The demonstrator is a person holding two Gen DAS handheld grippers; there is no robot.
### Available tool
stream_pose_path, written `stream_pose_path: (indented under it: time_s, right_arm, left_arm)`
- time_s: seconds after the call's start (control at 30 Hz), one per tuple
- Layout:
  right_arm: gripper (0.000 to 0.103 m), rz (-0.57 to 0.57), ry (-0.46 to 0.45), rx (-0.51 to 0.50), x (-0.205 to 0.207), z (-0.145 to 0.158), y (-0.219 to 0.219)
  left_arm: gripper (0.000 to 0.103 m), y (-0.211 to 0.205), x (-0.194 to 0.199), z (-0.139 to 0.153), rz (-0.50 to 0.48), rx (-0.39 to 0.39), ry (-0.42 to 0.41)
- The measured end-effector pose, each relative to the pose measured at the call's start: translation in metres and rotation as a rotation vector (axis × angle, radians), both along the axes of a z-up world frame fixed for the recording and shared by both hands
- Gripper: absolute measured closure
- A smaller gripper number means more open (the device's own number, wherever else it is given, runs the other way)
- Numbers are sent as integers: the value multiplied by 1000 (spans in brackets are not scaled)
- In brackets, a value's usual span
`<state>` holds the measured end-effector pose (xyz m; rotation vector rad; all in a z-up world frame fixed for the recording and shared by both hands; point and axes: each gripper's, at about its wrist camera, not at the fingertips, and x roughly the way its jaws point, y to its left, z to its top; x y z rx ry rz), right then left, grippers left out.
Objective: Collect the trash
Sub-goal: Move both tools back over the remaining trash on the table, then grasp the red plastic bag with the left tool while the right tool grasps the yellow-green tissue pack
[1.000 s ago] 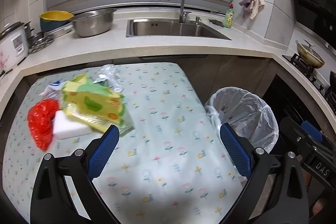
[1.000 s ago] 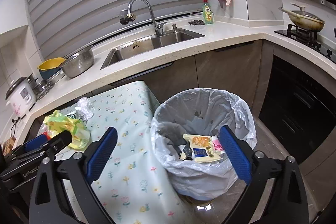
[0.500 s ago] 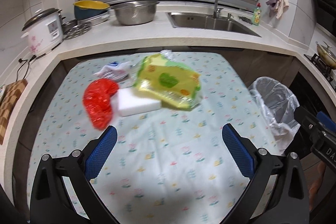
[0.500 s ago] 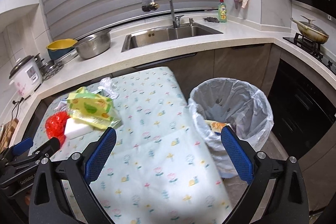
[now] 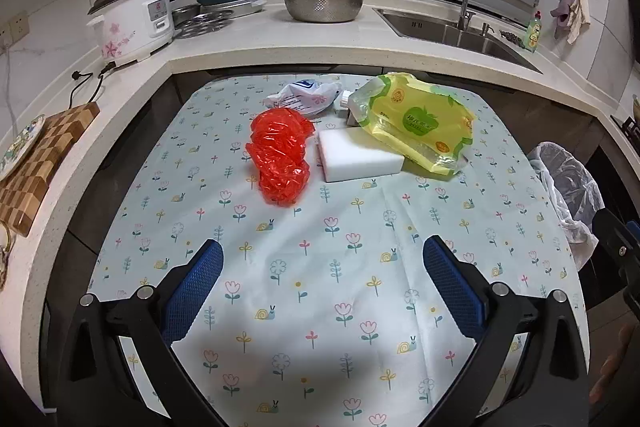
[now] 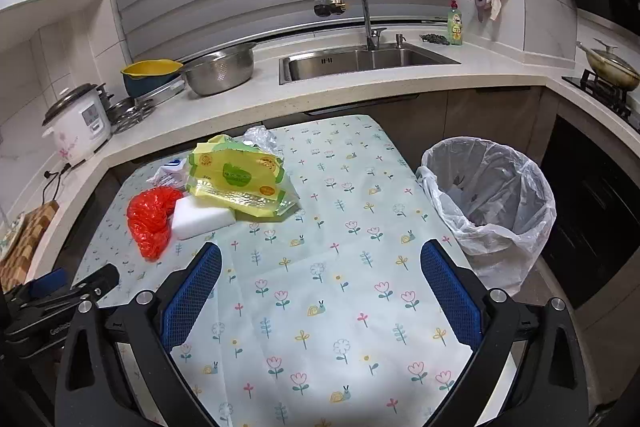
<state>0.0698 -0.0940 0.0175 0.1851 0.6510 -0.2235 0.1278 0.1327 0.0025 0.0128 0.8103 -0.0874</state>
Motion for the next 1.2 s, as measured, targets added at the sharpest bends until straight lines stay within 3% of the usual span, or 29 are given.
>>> stream_pose_path:
  time_s: [0.2, 0.53, 1.2]
  right_arm:
    - [7, 2, 32, 24, 9, -7, -1]
    - [7, 31, 90, -21, 45, -19, 6]
    - [7, 138, 100, 0, 201, -57, 18]
  left_arm:
    - [7, 20, 7, -6, 46, 2, 8]
    - [7, 51, 35, -19, 121, 8, 18]
    - [7, 50, 167, -59, 146, -57, 108]
